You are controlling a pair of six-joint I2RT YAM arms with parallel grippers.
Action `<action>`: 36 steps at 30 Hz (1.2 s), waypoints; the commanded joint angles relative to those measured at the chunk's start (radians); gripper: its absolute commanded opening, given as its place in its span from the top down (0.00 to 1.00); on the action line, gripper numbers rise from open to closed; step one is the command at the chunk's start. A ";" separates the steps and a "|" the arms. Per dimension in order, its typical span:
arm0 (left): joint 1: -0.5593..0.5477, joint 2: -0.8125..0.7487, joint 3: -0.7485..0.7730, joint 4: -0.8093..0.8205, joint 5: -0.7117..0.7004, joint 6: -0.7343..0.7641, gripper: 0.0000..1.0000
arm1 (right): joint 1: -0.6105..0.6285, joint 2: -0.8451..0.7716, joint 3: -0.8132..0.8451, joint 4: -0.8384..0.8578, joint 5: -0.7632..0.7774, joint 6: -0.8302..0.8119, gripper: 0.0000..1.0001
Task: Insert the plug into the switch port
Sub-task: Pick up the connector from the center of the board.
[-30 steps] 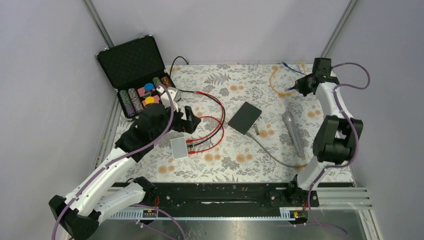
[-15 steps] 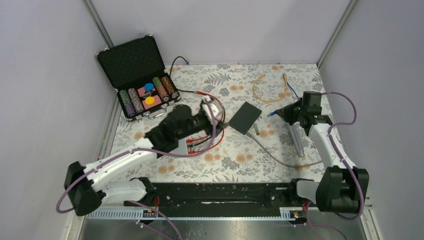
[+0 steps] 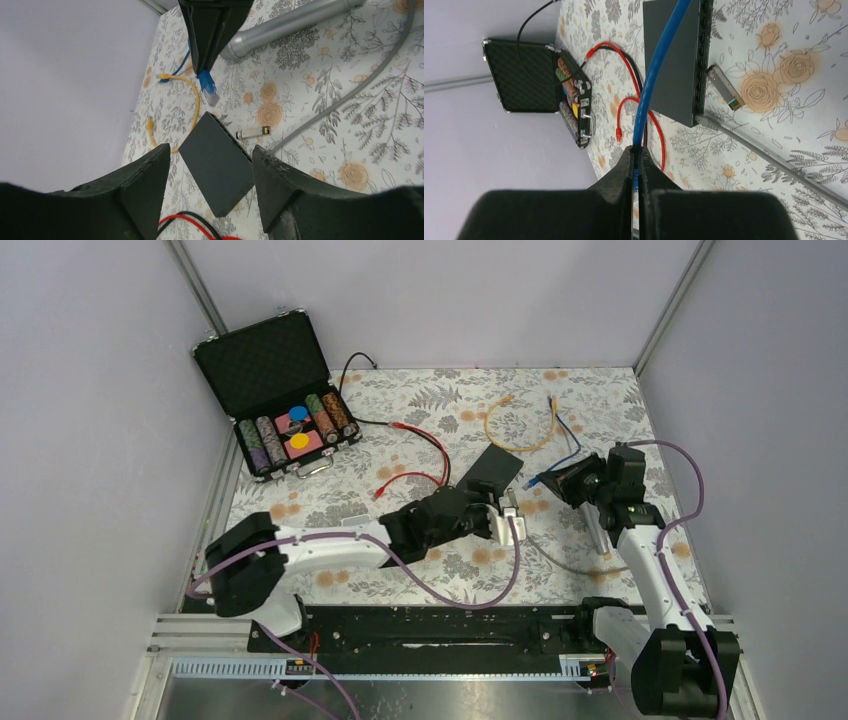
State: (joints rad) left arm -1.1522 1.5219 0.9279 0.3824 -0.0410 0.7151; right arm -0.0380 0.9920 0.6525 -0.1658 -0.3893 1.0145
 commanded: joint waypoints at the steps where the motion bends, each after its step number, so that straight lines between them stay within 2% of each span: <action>1: -0.014 0.081 0.103 0.142 -0.040 0.034 0.40 | 0.008 -0.064 -0.023 0.033 -0.066 -0.019 1.00; 4: -0.004 0.108 0.148 0.150 -0.067 -0.172 0.40 | 0.008 -0.091 -0.052 0.112 -0.075 -0.098 1.00; 6: 0.008 0.084 0.150 0.139 -0.056 -0.375 0.38 | 0.007 -0.114 -0.106 0.290 -0.109 -0.110 1.00; 9: 0.044 0.036 0.154 0.056 -0.022 -0.792 0.34 | 0.007 -0.143 -0.217 0.556 -0.129 -0.068 1.00; 11: 0.101 0.017 0.159 -0.012 0.114 -1.049 0.36 | 0.007 -0.145 -0.268 0.703 -0.143 -0.056 1.00; 13: 0.159 0.016 0.103 0.088 0.275 -1.300 0.40 | 0.007 -0.133 -0.303 0.826 -0.174 -0.040 1.00; 16: 0.210 0.037 0.005 0.346 0.376 -1.558 0.41 | 0.007 -0.128 -0.341 0.932 -0.186 -0.013 1.00; 21: 0.224 0.105 0.021 0.417 0.426 -1.656 0.43 | 0.007 -0.160 -0.385 1.053 -0.181 0.027 1.00; 25: 0.224 0.156 0.043 0.483 0.446 -1.710 0.44 | 0.007 -0.191 -0.389 1.033 -0.183 0.031 1.00; 31: 0.235 0.235 0.028 0.643 0.439 -1.786 0.51 | 0.007 -0.248 -0.384 0.954 -0.163 0.017 1.00; 36: 0.247 0.273 0.004 0.773 0.409 -1.816 0.51 | 0.008 -0.259 -0.395 0.955 -0.161 0.033 1.00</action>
State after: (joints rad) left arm -0.9180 1.7767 0.9390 0.9337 0.3737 -1.0492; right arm -0.0364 0.7498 0.2642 0.7540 -0.5426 1.0443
